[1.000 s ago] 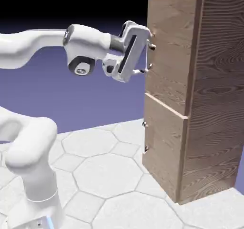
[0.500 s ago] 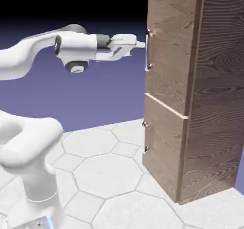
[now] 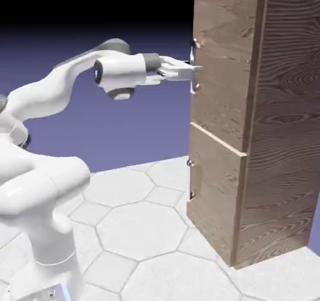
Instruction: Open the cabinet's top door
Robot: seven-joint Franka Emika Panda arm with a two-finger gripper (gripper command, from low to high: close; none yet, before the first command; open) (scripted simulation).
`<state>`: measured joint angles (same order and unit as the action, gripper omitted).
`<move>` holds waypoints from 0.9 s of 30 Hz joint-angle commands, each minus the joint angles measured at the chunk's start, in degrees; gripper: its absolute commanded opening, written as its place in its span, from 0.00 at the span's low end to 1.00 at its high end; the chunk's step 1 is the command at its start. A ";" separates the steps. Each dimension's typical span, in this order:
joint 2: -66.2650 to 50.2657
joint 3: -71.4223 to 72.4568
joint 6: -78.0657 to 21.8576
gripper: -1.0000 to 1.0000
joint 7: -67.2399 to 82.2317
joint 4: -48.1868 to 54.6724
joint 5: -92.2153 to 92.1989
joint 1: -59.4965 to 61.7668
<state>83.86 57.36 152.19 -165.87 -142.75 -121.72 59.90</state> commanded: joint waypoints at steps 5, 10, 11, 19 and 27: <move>1.01 -9.19 -12.46 0.00 9.82 -9.31 -1.66 -7.77; 0.66 -19.57 -23.70 0.00 16.37 -16.01 2.39 -13.13; 0.47 -21.65 -25.74 0.00 17.40 -16.97 3.56 -13.84; -3.05 -38.26 -41.04 0.00 24.35 -21.10 15.12 -16.68; -12.05 -54.87 -56.52 0.00 31.32 -19.49 29.31 -17.57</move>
<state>71.81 2.49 95.72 -134.55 -162.24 -92.42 42.33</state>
